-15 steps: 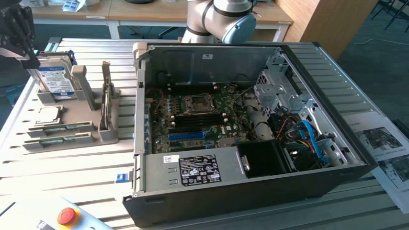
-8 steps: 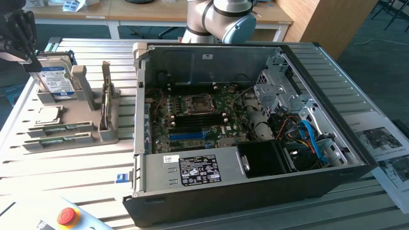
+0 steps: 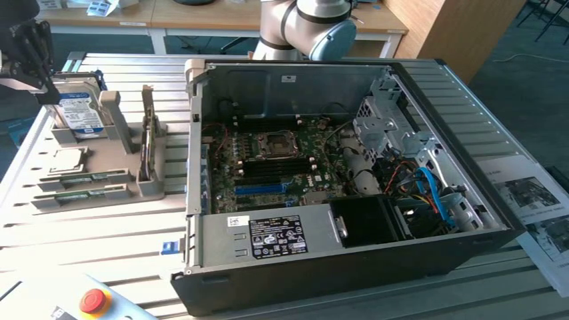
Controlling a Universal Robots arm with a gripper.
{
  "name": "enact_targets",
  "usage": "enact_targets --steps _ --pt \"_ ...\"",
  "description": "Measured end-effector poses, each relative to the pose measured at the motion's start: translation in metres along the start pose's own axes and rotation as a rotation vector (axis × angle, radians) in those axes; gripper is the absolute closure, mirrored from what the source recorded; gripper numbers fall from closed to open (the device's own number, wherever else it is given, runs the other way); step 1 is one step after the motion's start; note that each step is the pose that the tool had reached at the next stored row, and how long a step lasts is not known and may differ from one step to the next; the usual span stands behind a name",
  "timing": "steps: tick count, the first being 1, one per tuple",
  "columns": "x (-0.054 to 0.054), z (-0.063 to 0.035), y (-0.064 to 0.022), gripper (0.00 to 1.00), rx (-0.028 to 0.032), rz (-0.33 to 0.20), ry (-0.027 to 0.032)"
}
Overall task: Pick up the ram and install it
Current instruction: 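Pick up the ram and move it above insertion slot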
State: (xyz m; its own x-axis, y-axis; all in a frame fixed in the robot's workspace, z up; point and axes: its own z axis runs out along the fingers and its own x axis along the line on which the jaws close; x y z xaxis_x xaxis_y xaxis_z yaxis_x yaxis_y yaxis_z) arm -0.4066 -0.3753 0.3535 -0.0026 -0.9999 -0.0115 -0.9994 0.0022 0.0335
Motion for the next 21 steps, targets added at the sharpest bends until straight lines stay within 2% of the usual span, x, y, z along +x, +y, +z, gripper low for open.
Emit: enact_targets --steps 11,21 --pt "0.0 0.0131 -0.0004 0.89 0.0008 0.0 0.0004" --pt "0.0 0.0138 -0.0004 0.89 0.0009 0.0 0.0005"
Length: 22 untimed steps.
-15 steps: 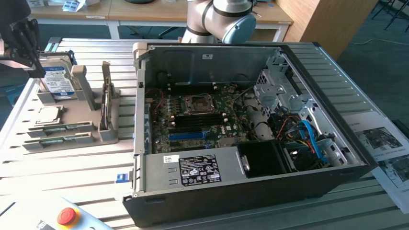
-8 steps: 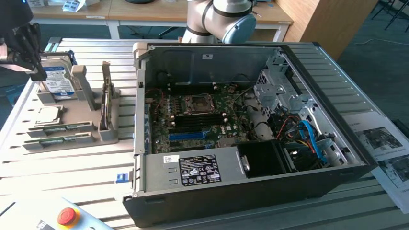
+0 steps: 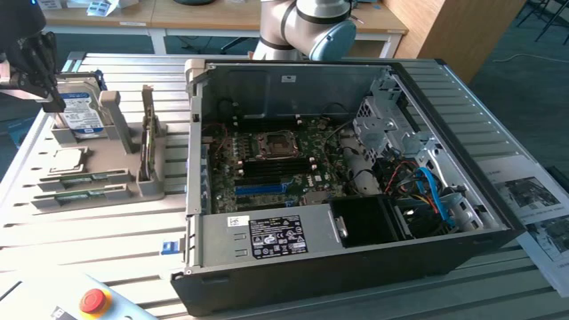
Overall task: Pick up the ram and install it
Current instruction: 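Pick up the ram and move it above insertion slot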
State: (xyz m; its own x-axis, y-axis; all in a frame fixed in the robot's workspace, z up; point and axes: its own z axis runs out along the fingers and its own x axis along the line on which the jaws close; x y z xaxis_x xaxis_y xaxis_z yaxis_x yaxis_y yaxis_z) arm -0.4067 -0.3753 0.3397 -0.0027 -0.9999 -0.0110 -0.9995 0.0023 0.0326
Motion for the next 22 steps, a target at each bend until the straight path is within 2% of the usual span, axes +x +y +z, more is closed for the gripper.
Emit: enact_targets --steps 7,8,10,11,22 --pt "0.0 0.0 0.0 0.89 0.0 0.0 0.0" --pt "0.0 0.0 0.0 0.83 0.0 0.0 0.0" --pt "0.0 0.0 0.0 0.83 0.0 0.0 0.0" --pt "0.0 0.0 0.0 0.76 0.0 0.0 0.0" --pt "0.0 0.0 0.0 0.75 0.0 0.0 0.0"
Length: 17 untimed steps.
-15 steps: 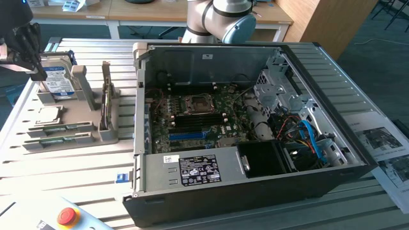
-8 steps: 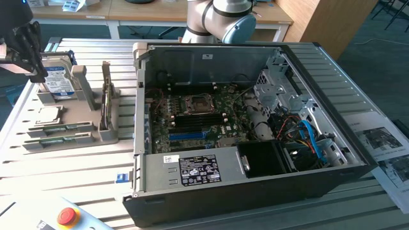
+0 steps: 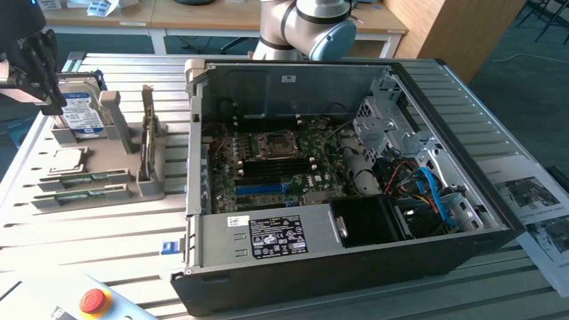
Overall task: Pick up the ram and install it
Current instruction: 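Pick up the ram and move it above insertion slot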
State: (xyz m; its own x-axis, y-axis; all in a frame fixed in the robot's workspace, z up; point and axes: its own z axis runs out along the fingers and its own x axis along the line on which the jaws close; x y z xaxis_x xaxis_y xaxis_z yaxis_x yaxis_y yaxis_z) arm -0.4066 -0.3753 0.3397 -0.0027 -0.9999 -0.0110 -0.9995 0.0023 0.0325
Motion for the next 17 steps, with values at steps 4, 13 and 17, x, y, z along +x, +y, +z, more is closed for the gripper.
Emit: enact_targets --steps 4,13,17 --pt "0.0 0.0004 0.0 0.69 0.0001 0.0 0.0" --pt "0.0 0.0136 -0.0004 0.69 0.0006 0.0 0.0" --pt "0.0 0.0209 -0.0007 0.69 0.0029 0.0 0.0"
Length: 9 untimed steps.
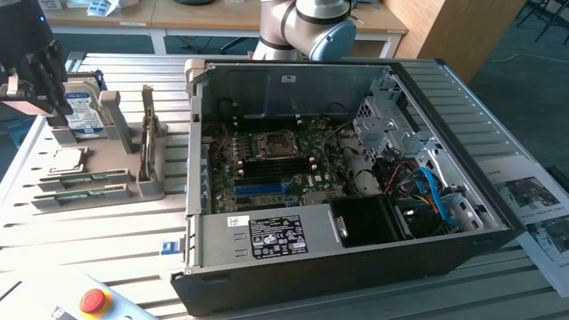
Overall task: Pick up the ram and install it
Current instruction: 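Pick up the ram and move it above insertion slot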
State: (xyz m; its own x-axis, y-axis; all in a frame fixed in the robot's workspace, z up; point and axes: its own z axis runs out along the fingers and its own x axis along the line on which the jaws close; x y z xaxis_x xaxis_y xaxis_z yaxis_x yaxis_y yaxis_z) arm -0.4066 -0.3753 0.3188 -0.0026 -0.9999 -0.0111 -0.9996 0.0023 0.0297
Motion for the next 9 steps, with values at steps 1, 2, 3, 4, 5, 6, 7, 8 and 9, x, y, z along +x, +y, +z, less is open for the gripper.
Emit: enact_targets --steps 1,2,3,4,5,6,7,8,9 --pt "0.0 0.0018 -0.0001 0.69 0.0005 0.0 0.0" --pt "0.0 0.0036 -0.0001 0.69 0.0007 0.0 0.0001" --pt "0.0 0.0054 -0.0002 0.69 0.001 0.0 0.0001" --pt "0.0 0.0072 -0.0002 0.69 0.0014 0.0 0.0" --pt "0.0 0.0089 -0.0002 0.69 0.0015 0.0 0.0" --pt "0.0 0.0104 -0.0003 0.69 0.0017 0.0 0.0" --pt "0.0 0.0118 -0.0003 0.69 0.0018 0.0 0.0" --pt "0.0 0.0125 -0.0003 0.69 0.0018 0.0 0.0" --pt "0.0 0.0124 -0.0003 0.69 0.0017 0.0 0.0002"
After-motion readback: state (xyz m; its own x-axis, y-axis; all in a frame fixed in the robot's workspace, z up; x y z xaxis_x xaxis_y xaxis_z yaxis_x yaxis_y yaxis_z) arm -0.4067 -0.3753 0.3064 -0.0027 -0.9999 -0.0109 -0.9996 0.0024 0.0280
